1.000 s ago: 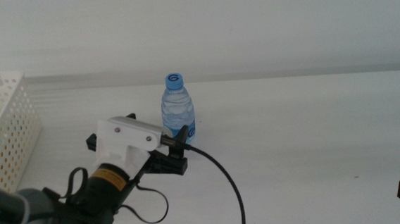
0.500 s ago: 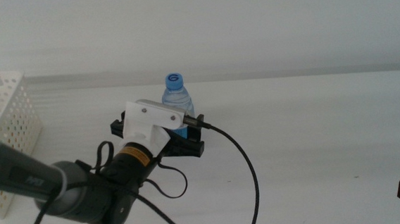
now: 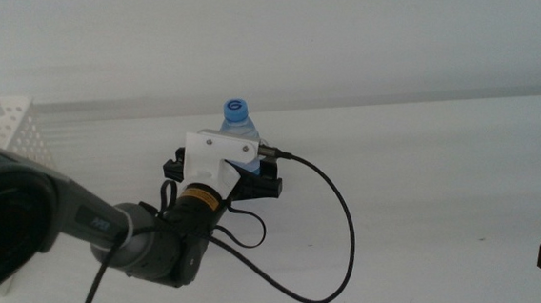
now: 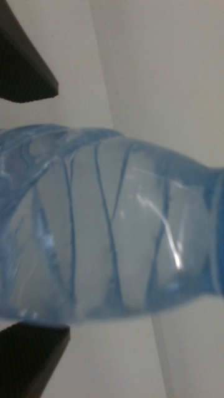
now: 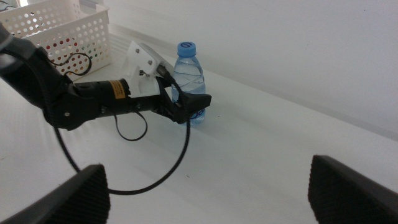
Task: Use arms to grab the bottles and put them into the dustbin to the left of the table.
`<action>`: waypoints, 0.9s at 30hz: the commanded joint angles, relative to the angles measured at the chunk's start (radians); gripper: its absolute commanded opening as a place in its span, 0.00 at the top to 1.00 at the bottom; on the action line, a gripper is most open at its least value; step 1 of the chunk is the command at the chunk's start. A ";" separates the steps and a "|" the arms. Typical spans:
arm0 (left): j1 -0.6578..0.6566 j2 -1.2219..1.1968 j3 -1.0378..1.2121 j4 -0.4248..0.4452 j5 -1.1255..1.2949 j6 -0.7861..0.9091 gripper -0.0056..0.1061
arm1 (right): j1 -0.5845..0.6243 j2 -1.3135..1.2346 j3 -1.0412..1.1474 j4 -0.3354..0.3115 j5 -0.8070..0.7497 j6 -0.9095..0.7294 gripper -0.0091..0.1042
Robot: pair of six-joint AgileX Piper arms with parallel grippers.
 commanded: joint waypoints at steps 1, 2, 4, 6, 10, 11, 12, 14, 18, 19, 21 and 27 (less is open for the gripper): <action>0.003 0.024 -0.029 -0.021 0.003 0.013 0.11 | -0.001 -0.004 0.004 -0.008 -0.012 -0.002 0.17; 0.003 0.035 -0.039 -0.021 0.003 0.028 0.11 | -0.001 -0.004 0.004 -0.008 -0.012 -0.002 0.17; 0.003 0.055 -0.060 -0.025 0.003 0.055 0.11 | -0.001 -0.004 0.004 -0.008 -0.012 -0.002 0.17; 0.003 0.071 -0.084 -0.054 0.004 0.064 0.11 | -0.001 -0.004 0.004 -0.008 -0.012 -0.002 0.17; 0.005 0.076 -0.109 -0.096 0.040 0.096 0.18 | -0.001 -0.004 0.004 -0.008 -0.012 -0.002 0.17; 0.005 0.076 -0.114 -0.096 0.063 0.112 0.22 | -0.001 -0.004 0.004 -0.008 -0.012 -0.002 0.17; 0.009 0.076 -0.123 -0.094 0.092 0.120 0.28 | -0.001 -0.004 0.004 -0.008 -0.012 -0.002 0.17; 0.012 0.076 -0.136 -0.092 0.132 0.127 0.41 | -0.001 -0.004 0.004 -0.008 -0.012 -0.002 0.17; 0.012 0.063 -0.137 -0.137 0.177 0.131 0.80 | -0.001 -0.004 0.004 -0.008 -0.012 -0.002 0.17; 0.012 0.050 -0.130 -0.150 0.196 0.133 0.89 | -0.001 -0.004 0.004 -0.008 -0.012 -0.002 0.17; 0.012 -0.006 -0.100 -0.198 0.247 0.136 0.97 | -0.001 -0.004 0.004 -0.008 -0.012 -0.002 0.17; 0.012 -0.238 0.039 -0.376 0.364 0.394 0.97 | -0.001 -0.004 0.004 -0.008 -0.012 -0.002 0.17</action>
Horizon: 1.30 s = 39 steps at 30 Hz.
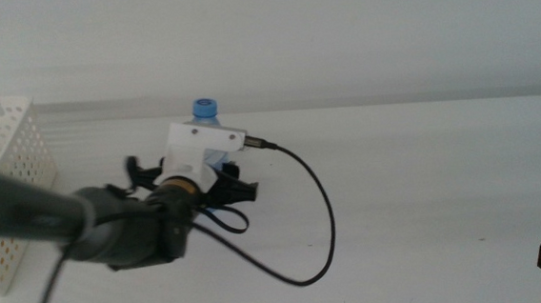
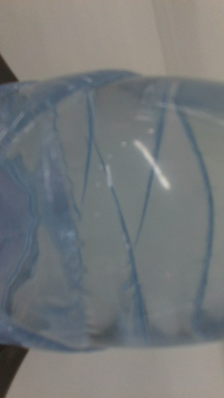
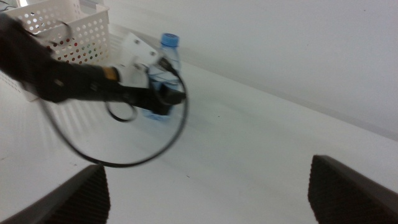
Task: Use arms to grab the bottles and put them into the dustbin to the left of the table.
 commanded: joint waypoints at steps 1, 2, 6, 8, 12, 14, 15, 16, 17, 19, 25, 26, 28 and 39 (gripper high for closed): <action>0.002 -0.115 0.046 -0.092 0.018 0.126 0.97 | -0.001 -0.004 0.003 -0.008 -0.012 -0.002 0.17; 0.002 -0.163 0.068 -0.144 0.049 0.186 0.97 | -0.001 -0.004 0.003 -0.008 -0.012 -0.002 0.17; 0.002 -0.343 0.127 -0.400 0.176 0.460 0.97 | -0.001 -0.004 0.003 -0.008 -0.012 -0.002 0.17; 0.002 -0.428 0.139 -0.556 0.217 0.648 0.97 | -0.001 -0.004 0.003 -0.008 -0.012 -0.002 0.17; 0.002 -0.569 0.144 -0.994 0.232 1.103 0.97 | -0.001 -0.004 0.003 -0.008 -0.012 -0.002 0.17; 0.002 -0.627 0.144 -1.184 0.209 1.310 0.97 | -0.001 -0.004 0.003 -0.008 -0.012 -0.002 0.17; 0.002 -0.655 0.144 -1.278 0.187 1.411 0.97 | -0.001 -0.004 0.003 -0.008 -0.012 -0.002 0.17; 0.002 -0.680 0.144 -1.273 0.169 1.439 0.97 | -0.001 -0.004 0.003 -0.008 -0.012 -0.002 0.17; 0.000 -0.701 0.145 -1.273 0.142 1.442 0.97 | -0.001 -0.004 0.003 -0.008 -0.012 -0.002 0.17; 0.000 -0.734 0.145 -1.273 0.101 1.442 0.97 | -0.001 -0.004 0.003 -0.008 -0.012 -0.002 0.17; 0.000 -0.782 0.145 -1.273 0.025 1.444 0.97 | -0.001 -0.004 0.003 -0.008 -0.012 -0.002 0.17; 0.000 -0.782 0.145 -1.273 0.022 1.444 0.97 | -0.001 -0.004 0.003 -0.008 -0.012 -0.002 0.17; 0.000 -0.782 0.145 -1.273 0.030 1.444 0.97 | -0.001 -0.004 0.003 -0.008 -0.012 -0.002 0.17; 0.002 -0.782 0.160 -1.052 0.171 1.235 0.97 | -0.001 -0.004 0.003 -0.008 -0.012 -0.002 0.17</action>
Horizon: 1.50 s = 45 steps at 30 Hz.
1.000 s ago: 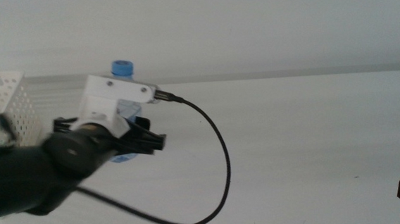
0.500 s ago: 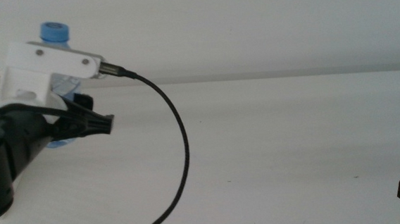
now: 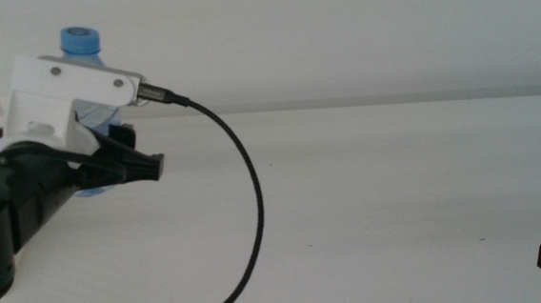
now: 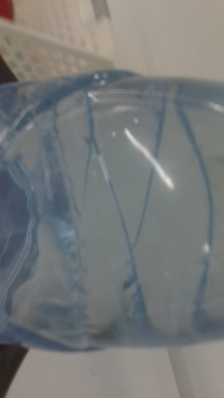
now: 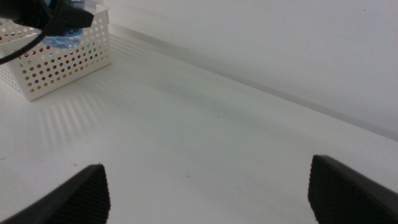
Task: Use arms to grab the bottles and put them into the dustbin to the left of the table.
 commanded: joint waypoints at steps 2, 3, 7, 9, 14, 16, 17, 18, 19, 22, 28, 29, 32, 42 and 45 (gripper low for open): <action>0.004 -0.012 -0.001 0.200 0.091 -0.210 0.97 | -0.001 -0.004 0.003 -0.008 -0.012 -0.002 0.17; 0.012 -0.012 -0.001 0.252 0.120 -0.257 0.97 | -0.001 -0.004 0.003 -0.008 -0.012 -0.002 0.17; 0.056 -0.012 -0.001 0.464 0.273 -0.473 0.97 | -0.001 -0.004 0.003 -0.008 -0.012 -0.002 0.17; 0.096 -0.012 -0.007 0.635 0.387 -0.646 0.97 | -0.001 -0.004 0.003 -0.008 -0.012 -0.002 0.17; 0.253 -0.010 -0.147 1.132 0.798 -1.124 0.97 | -0.001 -0.004 0.003 -0.008 -0.012 -0.002 0.17; 0.316 -0.001 -0.242 1.267 0.974 -1.250 0.97 | -0.001 -0.004 0.003 -0.008 -0.012 -0.002 0.17; 0.344 0.007 -0.280 1.302 1.045 -1.275 0.97 | -0.001 -0.004 0.003 -0.008 -0.012 -0.002 0.17; 0.382 0.016 -0.330 1.329 1.136 -1.282 0.97 | -0.001 -0.004 0.003 -0.008 -0.012 -0.002 0.17; 0.421 0.031 -0.379 1.342 1.221 -1.280 0.97 | -0.001 -0.004 0.003 -0.006 -0.012 -0.002 0.17; 0.544 0.096 -0.512 1.354 1.420 -1.212 0.97 | -0.001 -0.004 0.003 -0.005 -0.012 -0.002 0.17; 0.781 0.287 -0.758 1.351 1.670 -1.051 0.97 | -0.001 -0.004 0.003 -0.005 -0.012 -0.002 0.17; 0.810 0.320 -0.782 1.351 1.683 -1.034 0.97 | -0.001 -0.004 0.003 -0.005 -0.012 -0.002 0.17; 0.906 0.406 -0.854 1.362 1.682 -1.011 0.97 | -0.001 -0.004 0.003 -0.005 -0.012 -0.002 0.17; 1.008 0.625 -0.945 1.460 1.665 -0.959 0.97 | -0.001 -0.004 0.003 -0.005 -0.012 -0.002 0.17; 1.008 0.671 -0.945 1.472 1.623 -0.959 0.97 | -0.001 -0.004 0.003 -0.005 -0.012 -0.002 0.17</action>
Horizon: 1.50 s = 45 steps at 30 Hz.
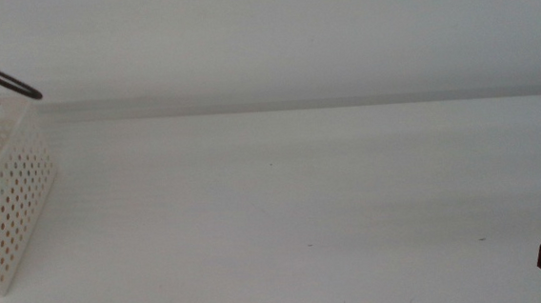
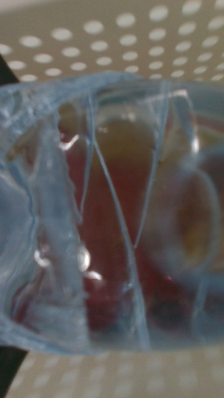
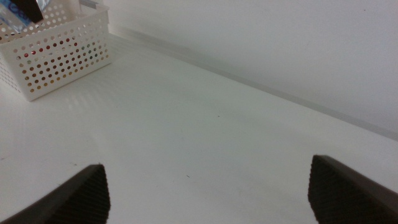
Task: Use arms to grab the bottles and put them into the dustbin to the left of the table.
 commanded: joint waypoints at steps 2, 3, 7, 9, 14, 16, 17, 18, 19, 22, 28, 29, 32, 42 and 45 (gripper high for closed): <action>0.003 0.031 -0.016 -0.006 -0.051 0.009 0.95 | -0.001 -0.004 0.003 -0.005 -0.012 -0.002 0.17; 0.003 0.042 -0.016 -0.004 -0.055 0.009 0.94 | -0.001 -0.004 0.003 -0.005 -0.012 -0.002 0.17; 0.003 0.065 -0.016 0.003 -0.050 0.016 0.78 | -0.001 -0.004 0.003 -0.005 -0.012 -0.002 0.17; 0.003 0.067 -0.016 0.003 -0.054 0.023 0.61 | -0.001 -0.004 0.003 -0.005 -0.012 -0.002 0.17; 0.003 0.064 -0.016 0.007 -0.041 0.030 0.10 | -0.001 -0.004 0.003 -0.005 -0.012 -0.002 0.17; -0.001 0.048 -0.018 0.003 -0.013 0.028 0.11 | -0.001 -0.004 0.003 -0.003 -0.012 -0.002 0.17; -0.006 0.036 -0.018 0.003 0.004 0.018 0.11 | -0.001 -0.004 0.003 -0.003 -0.012 -0.002 0.17; -0.012 0.019 -0.018 0.005 0.024 -0.002 0.11 | -0.001 -0.004 0.003 -0.003 -0.012 -0.002 0.17; -0.021 -0.005 -0.018 0.012 0.042 -0.024 0.11 | -0.001 -0.004 0.003 -0.003 -0.012 -0.002 0.17; -0.053 -0.085 -0.016 0.014 0.081 -0.097 0.11 | -0.001 -0.004 0.003 -0.003 -0.012 -0.002 0.17; -0.161 -0.305 0.029 -0.008 0.098 -0.202 0.11 | -0.001 -0.004 0.003 -0.003 -0.012 -0.002 0.17; -0.182 -0.342 0.054 -0.008 0.090 -0.195 0.11 | -0.001 -0.004 0.003 -0.003 -0.012 -0.002 0.17; -0.268 -0.485 0.145 -0.024 0.028 -0.179 0.11 | -0.001 -0.004 0.003 -0.003 -0.012 -0.002 0.17; -0.647 -1.030 0.596 0.045 -0.349 -0.303 0.11 | -0.001 -0.004 0.003 -0.003 -0.012 -0.002 0.17; -0.726 -1.146 0.694 0.119 -0.420 -0.393 0.11 | -0.001 -0.004 0.003 -0.003 -0.012 -0.002 0.17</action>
